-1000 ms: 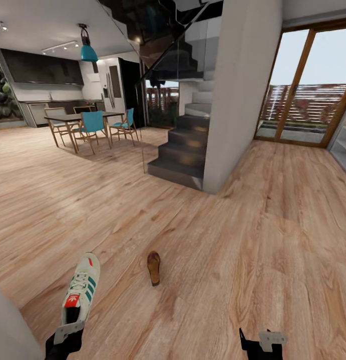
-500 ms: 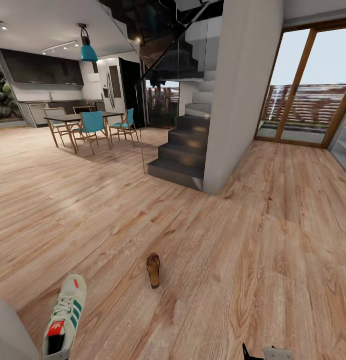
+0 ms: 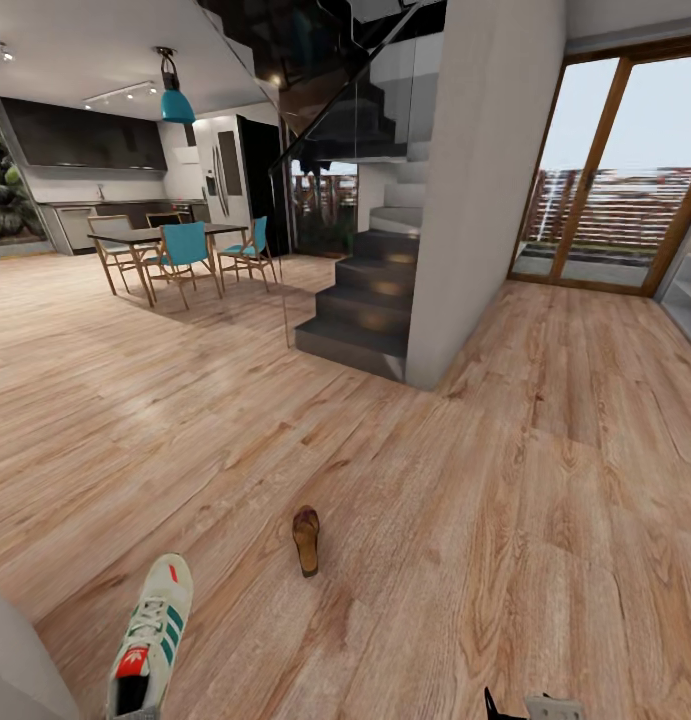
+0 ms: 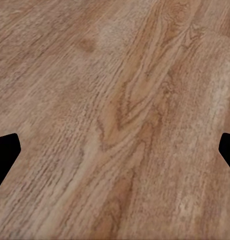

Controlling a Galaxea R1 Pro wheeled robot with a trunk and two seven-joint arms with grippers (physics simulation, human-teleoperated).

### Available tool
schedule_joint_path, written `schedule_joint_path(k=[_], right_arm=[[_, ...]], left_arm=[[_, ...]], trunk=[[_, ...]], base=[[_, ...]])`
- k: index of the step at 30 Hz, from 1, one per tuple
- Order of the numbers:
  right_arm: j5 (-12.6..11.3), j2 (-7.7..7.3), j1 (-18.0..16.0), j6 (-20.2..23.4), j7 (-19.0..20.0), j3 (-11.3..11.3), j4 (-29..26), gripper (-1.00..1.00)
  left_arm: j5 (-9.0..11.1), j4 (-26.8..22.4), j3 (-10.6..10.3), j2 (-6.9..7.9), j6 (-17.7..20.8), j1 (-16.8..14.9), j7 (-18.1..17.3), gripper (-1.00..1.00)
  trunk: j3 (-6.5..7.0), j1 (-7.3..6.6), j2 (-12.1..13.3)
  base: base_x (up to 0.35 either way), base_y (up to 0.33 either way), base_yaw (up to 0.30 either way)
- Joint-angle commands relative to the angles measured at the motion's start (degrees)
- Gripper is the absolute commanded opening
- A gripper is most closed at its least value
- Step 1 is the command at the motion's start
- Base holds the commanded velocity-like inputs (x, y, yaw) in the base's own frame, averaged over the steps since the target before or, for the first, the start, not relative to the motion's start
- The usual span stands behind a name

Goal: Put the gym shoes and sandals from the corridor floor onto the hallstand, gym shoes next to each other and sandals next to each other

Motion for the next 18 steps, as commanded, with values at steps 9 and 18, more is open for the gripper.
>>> schedule_joint_path(k=[9, 18], right_arm=[[0.61, -0.03, -0.02, -0.19, -0.04, -0.34, 0.09, 1.0], [0.61, -0.04, -0.03, -0.19, -0.04, -0.31, 0.04, 1.0]], left_arm=[[-1.7, -11.16, 0.33, -1.58, 12.31, -10.67, -0.19, -1.0], [-2.67, -12.09, 0.33, -2.13, 16.38, -18.59, 0.01, -1.0]], trunk=[[-0.05, -0.01, -0.02], [-0.05, -0.01, -0.02]], base=[[0.0, 0.0, 0.0], [0.0, 0.0, 0.0]])
